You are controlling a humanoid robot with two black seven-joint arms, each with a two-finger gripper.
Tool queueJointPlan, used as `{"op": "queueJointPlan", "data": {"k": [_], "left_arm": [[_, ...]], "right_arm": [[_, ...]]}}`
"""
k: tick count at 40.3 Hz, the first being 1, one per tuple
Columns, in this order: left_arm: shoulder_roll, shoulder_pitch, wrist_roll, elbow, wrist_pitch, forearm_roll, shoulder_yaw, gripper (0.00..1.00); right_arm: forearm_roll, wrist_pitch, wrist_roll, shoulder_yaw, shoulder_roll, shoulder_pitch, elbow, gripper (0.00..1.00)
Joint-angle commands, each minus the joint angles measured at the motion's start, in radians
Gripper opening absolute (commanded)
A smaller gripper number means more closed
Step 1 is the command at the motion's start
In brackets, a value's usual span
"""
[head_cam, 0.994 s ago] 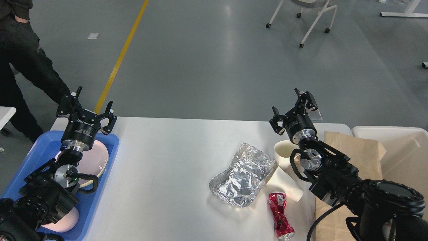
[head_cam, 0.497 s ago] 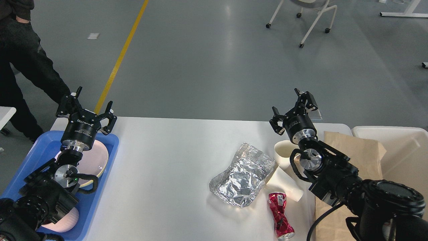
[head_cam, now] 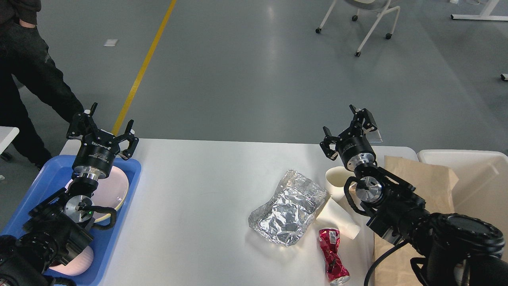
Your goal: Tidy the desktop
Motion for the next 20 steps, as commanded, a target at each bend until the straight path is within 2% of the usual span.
{"op": "queueJointPlan", "data": {"k": [1, 20], "left_arm": [[0.000, 0.000, 0.000, -0.001, 0.000, 0.000, 0.000, 0.96], [0.000, 0.000, -0.001, 0.000, 0.000, 0.000, 0.000, 0.96]], "right_arm": [[0.000, 0.000, 0.000, 0.000, 0.000, 0.000, 0.000, 1.00], [0.000, 0.000, 0.000, 0.000, 0.000, 0.000, 0.000, 1.00]]}}
